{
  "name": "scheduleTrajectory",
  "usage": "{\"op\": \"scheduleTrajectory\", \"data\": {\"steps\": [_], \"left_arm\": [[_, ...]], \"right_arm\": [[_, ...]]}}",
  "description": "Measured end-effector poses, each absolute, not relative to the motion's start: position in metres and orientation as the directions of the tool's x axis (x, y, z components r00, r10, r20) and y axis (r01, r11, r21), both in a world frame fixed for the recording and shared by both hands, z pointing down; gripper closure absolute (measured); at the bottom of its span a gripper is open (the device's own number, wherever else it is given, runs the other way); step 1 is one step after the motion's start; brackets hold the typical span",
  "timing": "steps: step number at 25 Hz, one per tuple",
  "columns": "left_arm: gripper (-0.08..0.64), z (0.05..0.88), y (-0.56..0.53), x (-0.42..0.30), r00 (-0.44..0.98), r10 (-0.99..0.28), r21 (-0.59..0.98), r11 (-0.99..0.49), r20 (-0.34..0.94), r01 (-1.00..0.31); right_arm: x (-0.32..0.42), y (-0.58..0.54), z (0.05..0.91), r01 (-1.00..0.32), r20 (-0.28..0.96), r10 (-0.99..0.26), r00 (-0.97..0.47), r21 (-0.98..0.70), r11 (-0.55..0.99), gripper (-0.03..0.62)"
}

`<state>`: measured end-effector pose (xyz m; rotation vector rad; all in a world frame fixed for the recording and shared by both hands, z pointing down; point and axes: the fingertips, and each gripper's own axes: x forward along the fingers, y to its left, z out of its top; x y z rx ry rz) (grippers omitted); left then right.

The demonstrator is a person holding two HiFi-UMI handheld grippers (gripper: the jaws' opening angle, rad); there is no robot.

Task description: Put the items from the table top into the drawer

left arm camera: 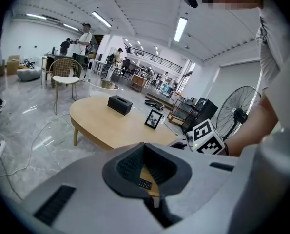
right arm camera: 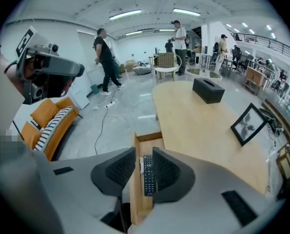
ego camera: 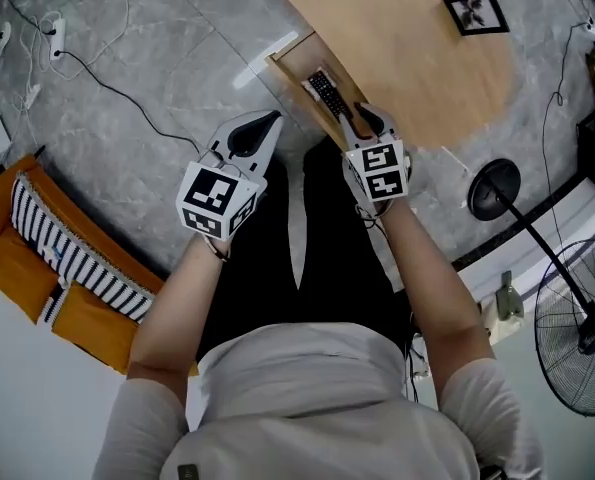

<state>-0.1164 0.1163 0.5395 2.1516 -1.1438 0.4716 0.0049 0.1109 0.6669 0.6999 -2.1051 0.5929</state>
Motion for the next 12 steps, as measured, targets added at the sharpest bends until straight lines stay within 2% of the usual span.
{"op": "scheduleTrajectory", "data": {"steps": [12], "left_arm": [[0.551, 0.392, 0.105, -0.123, 0.587, -0.665, 0.296, -0.509, 0.461, -0.808]], "right_arm": [[-0.002, 0.086, 0.469, -0.659, 0.661, -0.452, -0.599, -0.087, 0.747, 0.554]]}}
